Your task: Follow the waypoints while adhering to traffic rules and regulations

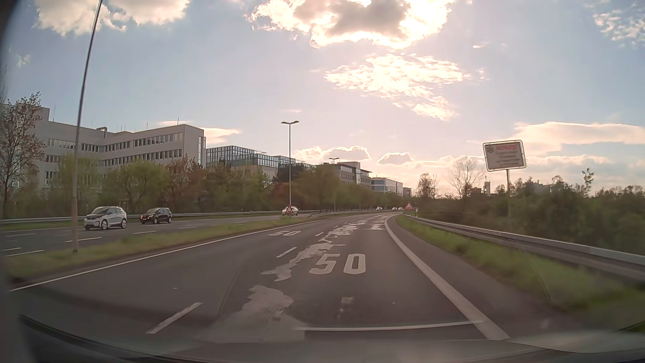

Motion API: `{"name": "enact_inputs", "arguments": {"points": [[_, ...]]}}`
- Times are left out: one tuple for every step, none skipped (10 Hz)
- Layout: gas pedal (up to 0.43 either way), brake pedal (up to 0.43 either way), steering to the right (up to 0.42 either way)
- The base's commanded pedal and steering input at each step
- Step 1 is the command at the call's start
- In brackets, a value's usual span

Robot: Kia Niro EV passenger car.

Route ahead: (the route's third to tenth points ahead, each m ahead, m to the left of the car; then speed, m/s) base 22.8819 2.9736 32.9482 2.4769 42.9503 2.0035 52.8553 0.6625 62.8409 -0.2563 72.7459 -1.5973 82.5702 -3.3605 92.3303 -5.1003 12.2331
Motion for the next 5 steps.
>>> {"name": "enact_inputs", "arguments": {"points": [[0.039,0.0,0.006],[0.047,0.0,0.006],[0.047,0.0,0.006],[0.047,0.0,0.007],[0.047,0.0,0.007]]}}
